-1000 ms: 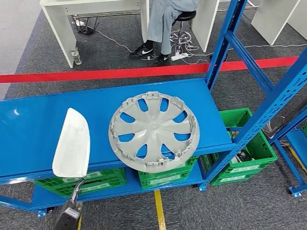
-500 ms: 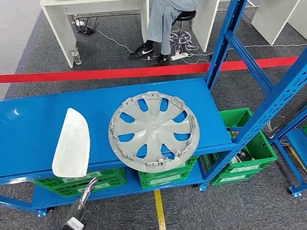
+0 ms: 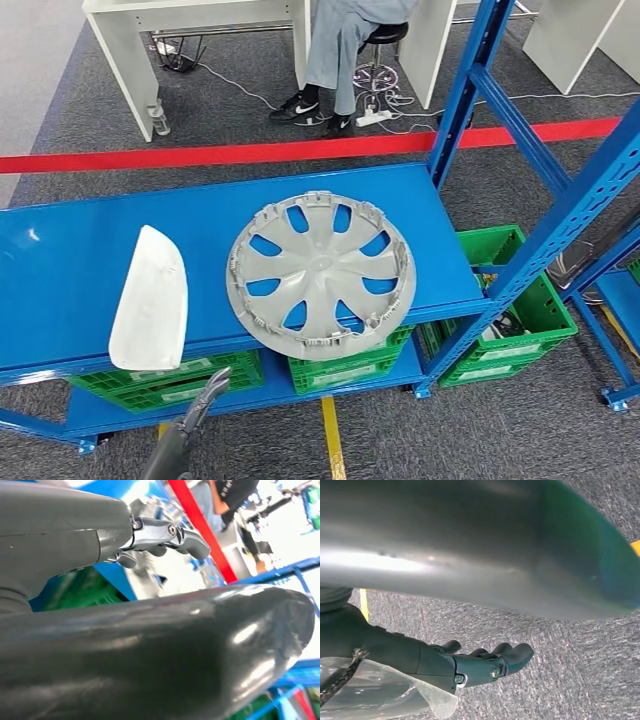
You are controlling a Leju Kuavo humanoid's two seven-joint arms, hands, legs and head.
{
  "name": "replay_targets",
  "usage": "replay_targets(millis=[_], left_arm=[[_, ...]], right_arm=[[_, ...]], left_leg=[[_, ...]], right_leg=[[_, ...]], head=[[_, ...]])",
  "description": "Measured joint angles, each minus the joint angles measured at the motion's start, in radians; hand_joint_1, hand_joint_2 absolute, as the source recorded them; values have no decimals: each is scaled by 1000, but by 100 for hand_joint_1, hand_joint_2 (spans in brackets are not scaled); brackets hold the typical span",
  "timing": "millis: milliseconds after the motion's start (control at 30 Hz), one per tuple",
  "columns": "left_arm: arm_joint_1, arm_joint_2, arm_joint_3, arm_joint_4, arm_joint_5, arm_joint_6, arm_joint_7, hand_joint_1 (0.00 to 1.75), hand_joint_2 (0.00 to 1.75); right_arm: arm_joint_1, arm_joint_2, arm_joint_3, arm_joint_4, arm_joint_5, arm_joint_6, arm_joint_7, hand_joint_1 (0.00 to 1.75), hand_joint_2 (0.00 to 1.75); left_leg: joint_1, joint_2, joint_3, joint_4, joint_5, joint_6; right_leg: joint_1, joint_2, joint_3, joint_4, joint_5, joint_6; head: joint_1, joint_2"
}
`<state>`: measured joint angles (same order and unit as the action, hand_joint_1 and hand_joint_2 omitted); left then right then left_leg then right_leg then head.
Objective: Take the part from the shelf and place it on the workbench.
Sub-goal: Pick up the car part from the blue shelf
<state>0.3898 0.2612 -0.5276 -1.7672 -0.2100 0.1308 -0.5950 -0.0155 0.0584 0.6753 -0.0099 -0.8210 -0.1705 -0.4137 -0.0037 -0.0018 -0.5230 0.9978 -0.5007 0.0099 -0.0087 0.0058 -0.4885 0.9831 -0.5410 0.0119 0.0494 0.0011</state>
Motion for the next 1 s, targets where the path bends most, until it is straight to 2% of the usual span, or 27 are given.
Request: replay_targets(millis=[167, 333, 433, 567, 700, 833, 1000], left_arm=[[-13, 32, -58, -28, 12, 16, -4, 0, 0], [-83, 67, -125, -50, 29, -35, -72, 0, 0], [-111, 72, -139, -91, 60, -36, -96, 0, 0], [-81, 54, -85, -170, 47, 56, -72, 0, 0], [-15, 26, 53, -238, -72, 161, -21, 0, 0], [40, -8, 176, -285, -153, 216, -11, 0, 175], [96, -76, 322, -333, -289, 315, 23, 0, 175]], right_arm=[[0, 0, 14, 0, -5, 2, 1, 0, 0], [-3, 0, 30, 0, -18, 10, 4, 0, 0], [-3, 0, 40, 0, -33, 9, 5, 0, 0], [0, 1, 45, 0, -65, -6, 11, 0, 0], [6, 2, 50, 0, -91, -13, 16, 0, 0], [9, 3, 60, 0, -104, -17, 17, 0, 0], [13, 7, 74, 0, -126, -23, 20, 0, 0]], left_leg=[[0, 0, 0, 0, 0, 0], [0, -1, 0, 0, 0, 0], [0, -1, 0, 0, 0, -1], [0, 0, 0, 0, 0, -1], [0, 0, 0, 0, 0, -1], [0, 0, 0, 0, -1, -2], [0, 0, 0, 0, -1, -2]], right_leg=[[0, 0, -1, 0, 0, 0], [0, -2, -1, 0, 0, 0], [0, -1, 0, 1, 0, 0], [0, 0, 0, 1, 0, 0], [0, 0, -1, 1, -1, -1], [0, -1, -1, 1, -1, -1], [0, -1, 0, 2, -2, -2]], head=[[0, 0], [0, 0], [0, 0], [0, 0], [0, 0], [0, 0], [0, 0]])
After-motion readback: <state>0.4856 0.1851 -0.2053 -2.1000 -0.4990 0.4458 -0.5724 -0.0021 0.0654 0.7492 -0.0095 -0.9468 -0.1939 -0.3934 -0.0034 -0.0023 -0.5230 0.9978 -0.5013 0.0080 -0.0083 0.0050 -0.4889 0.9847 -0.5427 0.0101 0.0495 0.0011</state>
